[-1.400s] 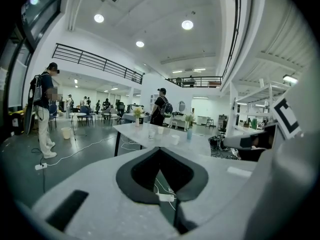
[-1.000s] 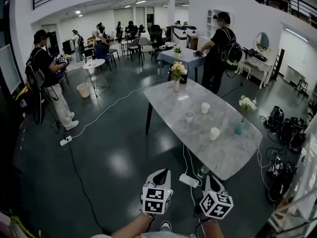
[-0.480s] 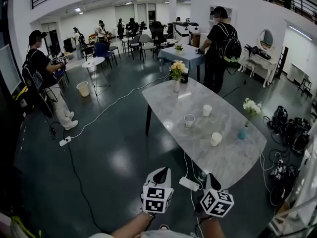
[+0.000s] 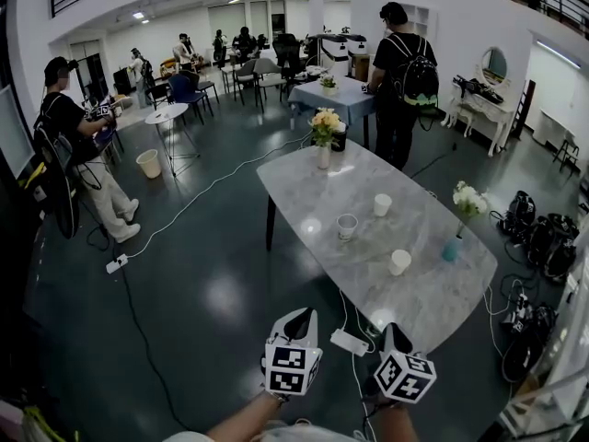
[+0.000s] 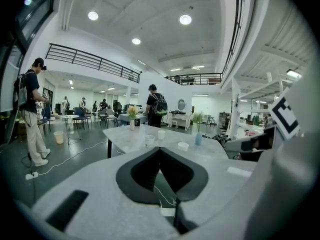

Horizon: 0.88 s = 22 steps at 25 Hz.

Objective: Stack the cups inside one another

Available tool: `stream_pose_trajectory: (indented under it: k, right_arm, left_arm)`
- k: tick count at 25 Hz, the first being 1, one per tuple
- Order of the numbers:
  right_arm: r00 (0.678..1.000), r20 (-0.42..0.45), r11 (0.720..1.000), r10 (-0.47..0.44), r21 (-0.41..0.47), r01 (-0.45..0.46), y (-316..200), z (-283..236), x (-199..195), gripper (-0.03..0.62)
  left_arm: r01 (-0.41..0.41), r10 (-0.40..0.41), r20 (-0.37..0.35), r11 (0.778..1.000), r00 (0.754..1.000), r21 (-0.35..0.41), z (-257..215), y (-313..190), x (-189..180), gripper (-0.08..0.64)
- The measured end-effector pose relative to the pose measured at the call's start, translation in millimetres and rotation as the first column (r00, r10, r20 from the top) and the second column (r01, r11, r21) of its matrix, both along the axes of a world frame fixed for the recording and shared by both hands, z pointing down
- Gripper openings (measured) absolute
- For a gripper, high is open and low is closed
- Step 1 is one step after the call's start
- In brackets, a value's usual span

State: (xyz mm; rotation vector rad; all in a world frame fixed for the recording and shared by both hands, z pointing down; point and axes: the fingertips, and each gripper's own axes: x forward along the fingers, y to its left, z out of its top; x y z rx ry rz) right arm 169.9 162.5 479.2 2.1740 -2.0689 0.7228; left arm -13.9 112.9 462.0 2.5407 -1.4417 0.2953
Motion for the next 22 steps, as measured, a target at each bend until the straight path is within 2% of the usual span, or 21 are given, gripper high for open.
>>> stream_pose_trajectory:
  k: [9,13,22]
  right_arm:
    - [0.999,0.023,0.999,0.030,-0.045,-0.029,-0.7,10.7,5.1,0.008]
    - [0.997,0.028,0.996,0.069,-0.053,-0.068,-7.4,16.2,12.4,0.008]
    - [0.988,0.025,0.988,0.151,-0.028,-0.150,-79.2,8.8,15.2,0.008]
  left_arm:
    - [-0.040,0.041,0.018,0.999,0.999,-0.029,5.5,-10.7,6.8,-0.003]
    - [-0.080,0.080,0.015,0.996,0.997,-0.033,8.1,-25.6,15.2,-0.003]
    - [-0.188,0.188,0.013,0.982,0.982,-0.002,0.3,-117.0,35.2,-0.003]
